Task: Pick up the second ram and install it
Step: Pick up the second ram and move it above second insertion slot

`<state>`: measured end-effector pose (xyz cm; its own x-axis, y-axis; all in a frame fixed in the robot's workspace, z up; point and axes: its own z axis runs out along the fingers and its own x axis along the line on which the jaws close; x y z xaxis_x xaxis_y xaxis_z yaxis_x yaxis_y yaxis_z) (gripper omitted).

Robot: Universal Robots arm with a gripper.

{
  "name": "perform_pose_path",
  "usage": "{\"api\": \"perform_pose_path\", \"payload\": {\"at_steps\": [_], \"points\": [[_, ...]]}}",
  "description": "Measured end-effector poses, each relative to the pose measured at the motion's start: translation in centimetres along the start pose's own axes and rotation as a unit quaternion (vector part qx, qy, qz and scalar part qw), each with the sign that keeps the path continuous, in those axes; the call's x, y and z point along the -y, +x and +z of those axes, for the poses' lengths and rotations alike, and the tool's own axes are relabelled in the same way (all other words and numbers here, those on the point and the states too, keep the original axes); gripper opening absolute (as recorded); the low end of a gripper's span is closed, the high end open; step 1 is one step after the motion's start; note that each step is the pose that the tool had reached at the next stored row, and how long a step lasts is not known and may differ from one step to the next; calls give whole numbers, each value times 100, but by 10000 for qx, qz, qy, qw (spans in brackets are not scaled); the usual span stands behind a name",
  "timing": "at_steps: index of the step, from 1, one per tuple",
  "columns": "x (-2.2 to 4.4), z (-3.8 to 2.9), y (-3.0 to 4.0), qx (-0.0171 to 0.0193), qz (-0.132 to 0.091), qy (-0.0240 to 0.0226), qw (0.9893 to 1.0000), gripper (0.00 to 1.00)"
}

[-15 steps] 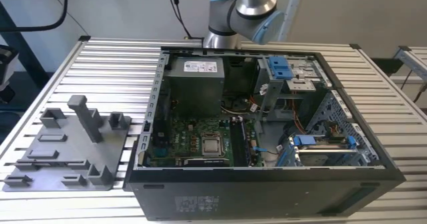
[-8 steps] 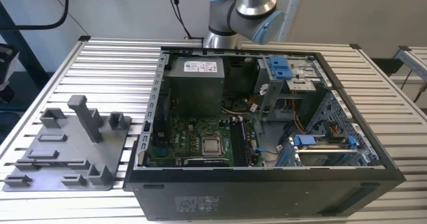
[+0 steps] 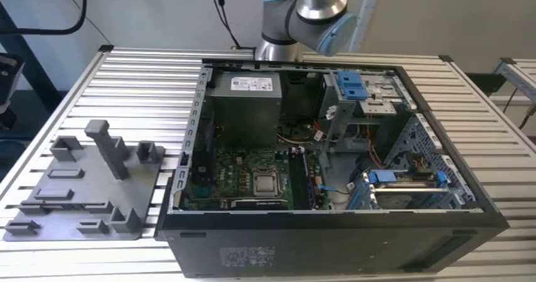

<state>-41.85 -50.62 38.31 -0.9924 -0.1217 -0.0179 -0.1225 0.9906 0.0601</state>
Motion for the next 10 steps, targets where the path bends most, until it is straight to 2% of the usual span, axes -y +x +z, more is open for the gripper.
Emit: {"api": "perform_pose_path", "payload": {"at_steps": [5,10], "points": [[-1,0,4,-17,-265,2,9996,11],[-1,-1,8,-34,-542,3,9985,11]]}}
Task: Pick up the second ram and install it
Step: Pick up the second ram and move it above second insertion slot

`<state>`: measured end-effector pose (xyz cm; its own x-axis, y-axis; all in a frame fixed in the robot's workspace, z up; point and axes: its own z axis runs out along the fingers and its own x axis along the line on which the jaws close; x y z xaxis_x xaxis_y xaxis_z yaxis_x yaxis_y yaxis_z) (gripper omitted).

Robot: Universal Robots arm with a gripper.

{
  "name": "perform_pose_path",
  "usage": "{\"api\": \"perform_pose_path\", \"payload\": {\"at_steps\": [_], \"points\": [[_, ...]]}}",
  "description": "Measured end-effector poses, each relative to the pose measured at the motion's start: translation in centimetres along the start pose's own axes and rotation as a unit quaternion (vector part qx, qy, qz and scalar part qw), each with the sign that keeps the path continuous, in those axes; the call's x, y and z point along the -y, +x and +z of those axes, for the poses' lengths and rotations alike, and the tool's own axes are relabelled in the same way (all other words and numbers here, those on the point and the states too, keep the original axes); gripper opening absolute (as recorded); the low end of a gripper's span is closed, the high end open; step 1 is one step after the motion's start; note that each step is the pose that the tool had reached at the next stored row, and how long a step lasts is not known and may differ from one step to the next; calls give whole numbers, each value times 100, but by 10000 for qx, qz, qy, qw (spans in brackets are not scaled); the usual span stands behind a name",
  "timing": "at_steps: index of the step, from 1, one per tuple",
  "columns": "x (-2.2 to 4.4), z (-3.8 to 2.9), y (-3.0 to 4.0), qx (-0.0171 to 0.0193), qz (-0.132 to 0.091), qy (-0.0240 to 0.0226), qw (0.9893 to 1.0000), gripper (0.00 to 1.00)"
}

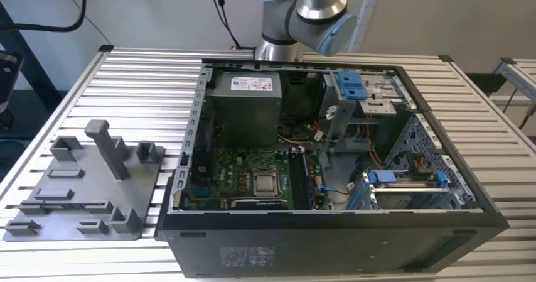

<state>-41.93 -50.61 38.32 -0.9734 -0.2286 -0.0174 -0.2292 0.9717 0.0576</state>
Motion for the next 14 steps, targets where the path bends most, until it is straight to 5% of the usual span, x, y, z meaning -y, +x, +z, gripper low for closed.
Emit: {"api": "perform_pose_path", "payload": {"at_steps": [7,14], "points": [[-2,0,7,-23,-404,-6,9992,11],[-3,2,12,-47,-802,-7,9968,11]]}}
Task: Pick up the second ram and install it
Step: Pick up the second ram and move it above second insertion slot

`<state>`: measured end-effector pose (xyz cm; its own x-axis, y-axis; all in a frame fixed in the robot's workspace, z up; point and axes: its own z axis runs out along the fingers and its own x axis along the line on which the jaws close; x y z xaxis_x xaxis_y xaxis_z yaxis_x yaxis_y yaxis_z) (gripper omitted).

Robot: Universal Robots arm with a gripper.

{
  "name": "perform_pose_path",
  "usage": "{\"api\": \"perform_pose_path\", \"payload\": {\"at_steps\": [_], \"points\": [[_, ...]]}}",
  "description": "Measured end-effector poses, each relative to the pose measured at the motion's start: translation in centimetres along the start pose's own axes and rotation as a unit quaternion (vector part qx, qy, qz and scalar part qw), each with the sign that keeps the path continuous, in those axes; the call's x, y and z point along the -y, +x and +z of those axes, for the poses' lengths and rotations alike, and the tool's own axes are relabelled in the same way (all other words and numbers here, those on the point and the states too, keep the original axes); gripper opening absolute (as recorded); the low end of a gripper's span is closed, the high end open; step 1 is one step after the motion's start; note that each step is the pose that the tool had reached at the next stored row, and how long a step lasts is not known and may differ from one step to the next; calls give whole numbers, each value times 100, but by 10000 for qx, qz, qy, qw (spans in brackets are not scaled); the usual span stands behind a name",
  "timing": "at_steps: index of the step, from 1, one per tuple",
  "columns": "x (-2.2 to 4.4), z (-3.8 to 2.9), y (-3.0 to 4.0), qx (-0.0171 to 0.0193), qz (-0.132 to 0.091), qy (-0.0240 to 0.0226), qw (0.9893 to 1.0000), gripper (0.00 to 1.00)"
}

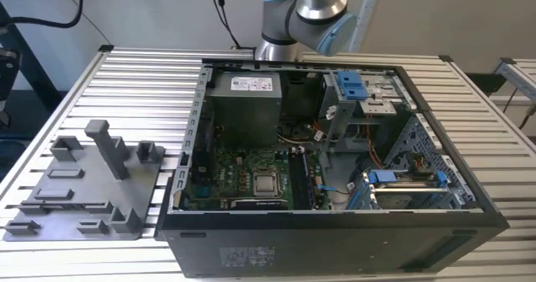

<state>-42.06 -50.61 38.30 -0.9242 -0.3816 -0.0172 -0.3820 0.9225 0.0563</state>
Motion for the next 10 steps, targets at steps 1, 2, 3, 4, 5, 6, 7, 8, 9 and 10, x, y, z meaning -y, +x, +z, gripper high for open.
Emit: {"api": "perform_pose_path", "payload": {"at_steps": [1,2,3,4,5,6,7,8,9,10], "points": [[0,0,0,-3,-40,1,10000,11],[0,-1,0,-5,-74,0,10000,11],[0,-1,0,-8,-107,0,9999,11],[0,-1,0,-9,-140,-1,9999,11],[0,-1,0,-11,-178,-2,9998,11],[0,-1,0,-14,-218,-2,9998,11],[0,-1,0,-16,-260,-3,9997,11],[0,-1,0,-18,-294,-4,9996,11],[0,-1,0,-18,-307,-4,9995,11],[1,-1,-1,-19,-308,-4,9995,11]]}}
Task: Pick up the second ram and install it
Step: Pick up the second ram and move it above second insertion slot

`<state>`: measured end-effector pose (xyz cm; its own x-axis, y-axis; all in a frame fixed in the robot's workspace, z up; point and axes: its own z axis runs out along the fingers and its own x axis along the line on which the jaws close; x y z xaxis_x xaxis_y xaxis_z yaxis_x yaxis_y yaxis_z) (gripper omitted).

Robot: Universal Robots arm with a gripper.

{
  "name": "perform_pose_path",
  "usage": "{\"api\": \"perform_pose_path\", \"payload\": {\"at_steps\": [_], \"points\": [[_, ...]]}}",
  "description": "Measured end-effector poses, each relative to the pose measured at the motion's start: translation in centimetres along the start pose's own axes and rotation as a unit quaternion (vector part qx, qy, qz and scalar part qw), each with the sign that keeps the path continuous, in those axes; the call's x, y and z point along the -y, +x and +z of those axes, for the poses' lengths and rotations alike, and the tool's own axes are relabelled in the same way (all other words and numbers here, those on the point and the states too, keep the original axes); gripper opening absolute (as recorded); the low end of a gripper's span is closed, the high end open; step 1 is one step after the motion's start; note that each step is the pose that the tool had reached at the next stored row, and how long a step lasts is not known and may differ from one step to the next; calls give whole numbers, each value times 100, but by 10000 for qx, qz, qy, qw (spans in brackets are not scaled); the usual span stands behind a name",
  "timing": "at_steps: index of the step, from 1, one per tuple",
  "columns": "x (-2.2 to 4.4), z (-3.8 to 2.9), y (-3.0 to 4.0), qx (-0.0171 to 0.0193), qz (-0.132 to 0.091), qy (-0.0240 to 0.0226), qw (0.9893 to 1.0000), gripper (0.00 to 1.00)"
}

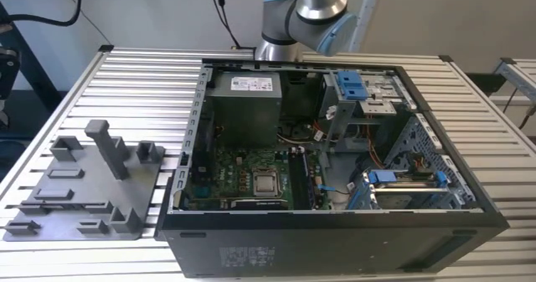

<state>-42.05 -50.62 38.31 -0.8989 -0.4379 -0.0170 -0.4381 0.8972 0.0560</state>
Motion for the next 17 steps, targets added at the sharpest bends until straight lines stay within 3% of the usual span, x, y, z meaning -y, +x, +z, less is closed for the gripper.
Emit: {"api": "perform_pose_path", "payload": {"at_steps": [10,17], "points": [[-1,0,1,-2,-19,0,10000,11],[-1,0,0,-25,-289,12,9996,11]]}}
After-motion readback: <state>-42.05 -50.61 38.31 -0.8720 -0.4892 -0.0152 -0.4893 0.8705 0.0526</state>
